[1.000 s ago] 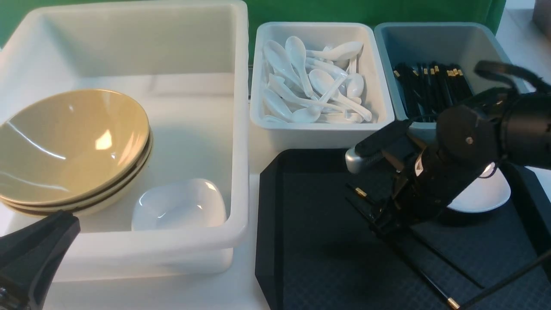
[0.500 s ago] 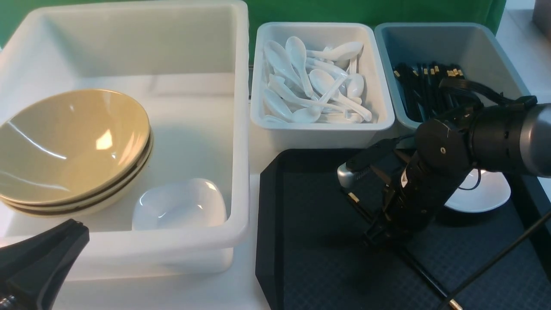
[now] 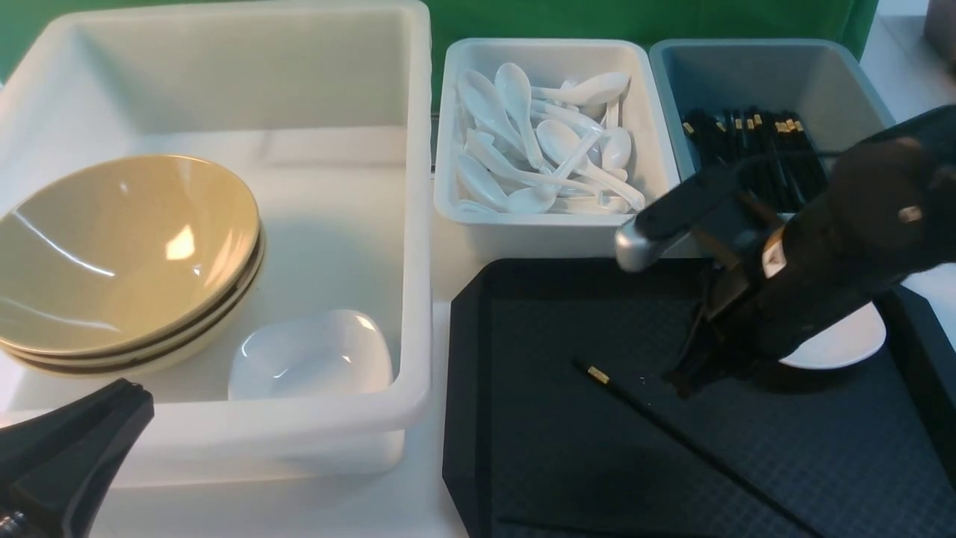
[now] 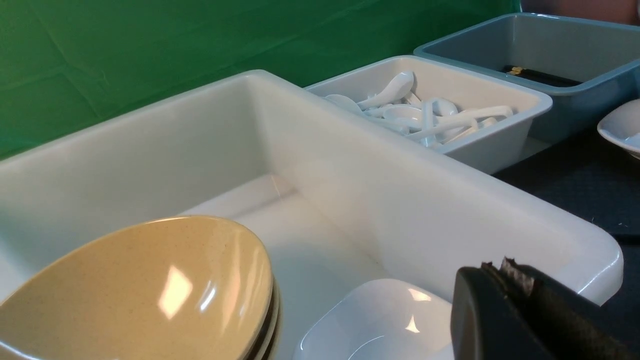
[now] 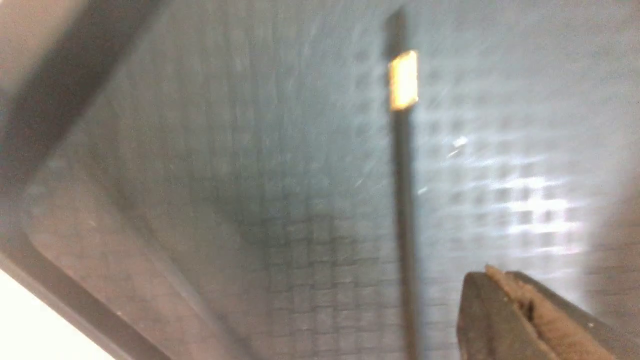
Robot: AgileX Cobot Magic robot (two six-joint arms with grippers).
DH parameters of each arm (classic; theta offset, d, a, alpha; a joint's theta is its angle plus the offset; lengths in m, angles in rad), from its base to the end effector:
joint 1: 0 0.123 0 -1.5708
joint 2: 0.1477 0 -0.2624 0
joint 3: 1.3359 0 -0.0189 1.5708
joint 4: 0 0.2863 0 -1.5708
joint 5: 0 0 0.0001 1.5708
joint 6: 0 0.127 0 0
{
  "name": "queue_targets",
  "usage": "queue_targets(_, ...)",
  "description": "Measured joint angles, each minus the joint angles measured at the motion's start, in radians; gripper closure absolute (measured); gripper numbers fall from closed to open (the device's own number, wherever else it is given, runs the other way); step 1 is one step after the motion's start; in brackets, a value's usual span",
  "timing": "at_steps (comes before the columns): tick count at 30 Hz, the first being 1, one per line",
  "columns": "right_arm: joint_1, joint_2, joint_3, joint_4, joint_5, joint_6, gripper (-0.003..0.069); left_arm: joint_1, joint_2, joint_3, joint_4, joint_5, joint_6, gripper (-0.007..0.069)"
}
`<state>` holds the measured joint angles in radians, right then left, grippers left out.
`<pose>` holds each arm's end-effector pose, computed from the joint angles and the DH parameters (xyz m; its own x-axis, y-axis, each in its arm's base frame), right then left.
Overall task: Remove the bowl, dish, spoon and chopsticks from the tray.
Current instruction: Use the right arm to grab a chopstick
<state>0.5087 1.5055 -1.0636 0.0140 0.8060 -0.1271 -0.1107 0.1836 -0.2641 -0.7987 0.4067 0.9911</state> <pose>0.3026 0.1702 0.1863 -0.7380 -0.5456 -0.3971 -0.5810 0.8131 -0.0375 0.1469 -0.0526 0.2596 -0.0300 0.2279 -0.9732 0.4035 0.8935 0.1968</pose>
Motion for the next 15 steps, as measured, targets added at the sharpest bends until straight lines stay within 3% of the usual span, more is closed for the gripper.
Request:
queue_targets(9, -0.008, -0.027, 0.001, -0.007, -0.003, -0.034, 0.0613, 0.0, 0.0, 0.0, 0.0, -0.013, 0.0, 0.0636)
queue_targets(15, -0.008, 0.128, 0.002, 0.024, -0.033, -0.035, 0.0489, 0.0, 0.0, 0.0, 0.0, -0.013, 0.0, 0.0636)
